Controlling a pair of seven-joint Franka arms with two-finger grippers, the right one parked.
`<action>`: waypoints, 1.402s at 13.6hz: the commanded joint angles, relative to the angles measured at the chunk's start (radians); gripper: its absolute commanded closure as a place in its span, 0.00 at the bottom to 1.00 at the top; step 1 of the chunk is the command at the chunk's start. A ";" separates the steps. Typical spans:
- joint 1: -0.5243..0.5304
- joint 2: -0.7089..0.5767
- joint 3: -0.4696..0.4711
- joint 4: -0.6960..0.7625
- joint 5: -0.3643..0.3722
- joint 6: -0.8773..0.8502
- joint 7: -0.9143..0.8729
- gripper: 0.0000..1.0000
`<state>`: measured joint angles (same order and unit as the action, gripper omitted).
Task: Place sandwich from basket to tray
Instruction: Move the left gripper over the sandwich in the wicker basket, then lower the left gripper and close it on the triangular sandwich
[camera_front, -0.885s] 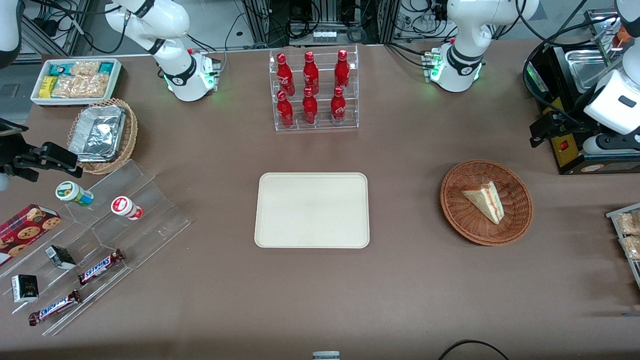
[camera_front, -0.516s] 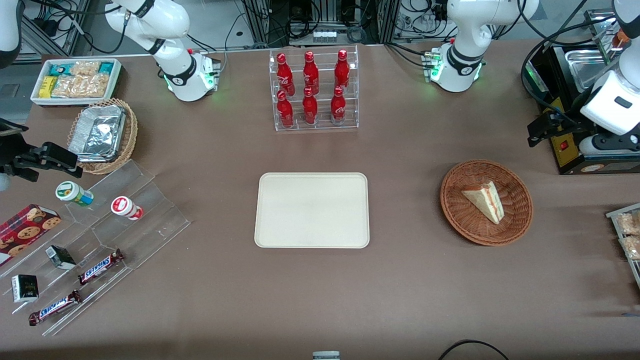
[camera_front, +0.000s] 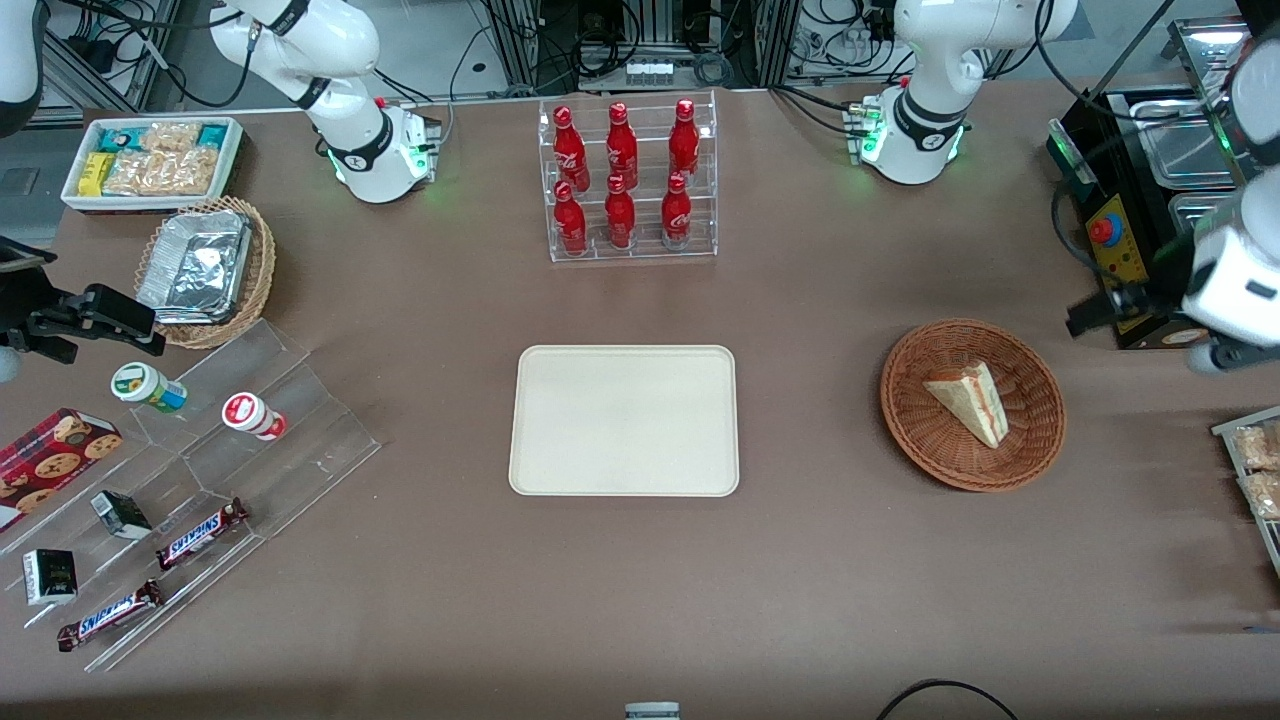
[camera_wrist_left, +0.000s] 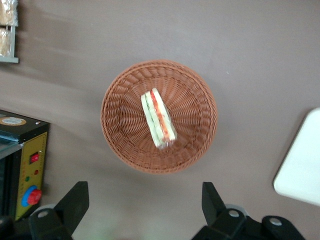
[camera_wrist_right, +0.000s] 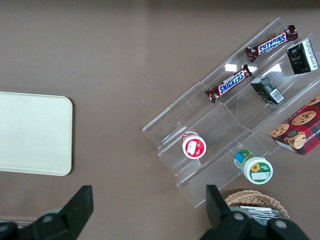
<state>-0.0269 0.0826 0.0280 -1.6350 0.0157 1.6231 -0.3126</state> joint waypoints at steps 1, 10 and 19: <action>0.007 0.066 -0.010 0.003 0.007 0.052 -0.158 0.00; -0.004 0.071 -0.010 -0.402 0.007 0.504 -0.494 0.00; -0.008 0.085 -0.011 -0.615 0.009 0.779 -0.546 0.00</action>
<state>-0.0308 0.1857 0.0201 -2.2213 0.0154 2.3806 -0.8267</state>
